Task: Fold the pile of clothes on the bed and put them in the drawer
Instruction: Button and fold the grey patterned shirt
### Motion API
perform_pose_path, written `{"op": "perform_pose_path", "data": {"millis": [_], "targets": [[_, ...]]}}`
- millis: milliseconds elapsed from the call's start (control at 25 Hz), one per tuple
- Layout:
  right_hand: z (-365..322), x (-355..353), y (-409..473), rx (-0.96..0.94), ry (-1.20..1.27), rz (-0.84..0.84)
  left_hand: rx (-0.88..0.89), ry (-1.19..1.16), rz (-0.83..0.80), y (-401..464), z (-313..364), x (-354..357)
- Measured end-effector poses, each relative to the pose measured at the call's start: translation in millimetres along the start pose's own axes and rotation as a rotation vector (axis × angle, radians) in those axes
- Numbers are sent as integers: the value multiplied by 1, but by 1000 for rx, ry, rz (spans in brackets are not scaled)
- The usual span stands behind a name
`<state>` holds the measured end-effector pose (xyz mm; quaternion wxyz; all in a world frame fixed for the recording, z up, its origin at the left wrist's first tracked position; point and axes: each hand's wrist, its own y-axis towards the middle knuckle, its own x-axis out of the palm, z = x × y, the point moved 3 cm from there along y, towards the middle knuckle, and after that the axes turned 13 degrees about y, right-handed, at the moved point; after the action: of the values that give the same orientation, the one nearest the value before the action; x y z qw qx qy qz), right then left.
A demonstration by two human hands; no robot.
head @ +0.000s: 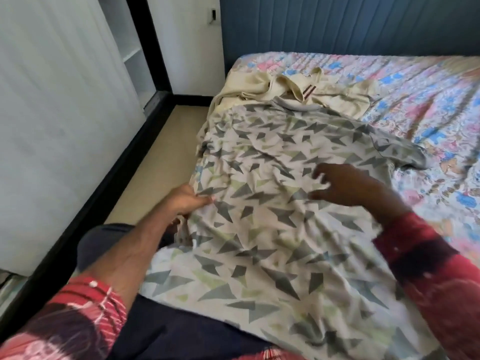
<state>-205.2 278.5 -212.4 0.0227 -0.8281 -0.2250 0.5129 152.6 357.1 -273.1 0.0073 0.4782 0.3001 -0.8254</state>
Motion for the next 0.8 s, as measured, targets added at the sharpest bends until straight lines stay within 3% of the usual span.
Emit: {"op": "perform_pose_path", "data": {"millis": [240, 480, 640, 800], "targets": [[-147, 37, 182, -300, -198, 12, 10, -204, 173, 27, -18, 11], [-234, 94, 278, -428, -251, 7, 52, -420, 153, 48, -46, 28], [-256, 152, 315, -233, -436, -62, 47, -433, 135, 55, -38, 27], [-256, 174, 333, -17, -498, -18, 108, -452, 157, 57, -34, 21]]}}
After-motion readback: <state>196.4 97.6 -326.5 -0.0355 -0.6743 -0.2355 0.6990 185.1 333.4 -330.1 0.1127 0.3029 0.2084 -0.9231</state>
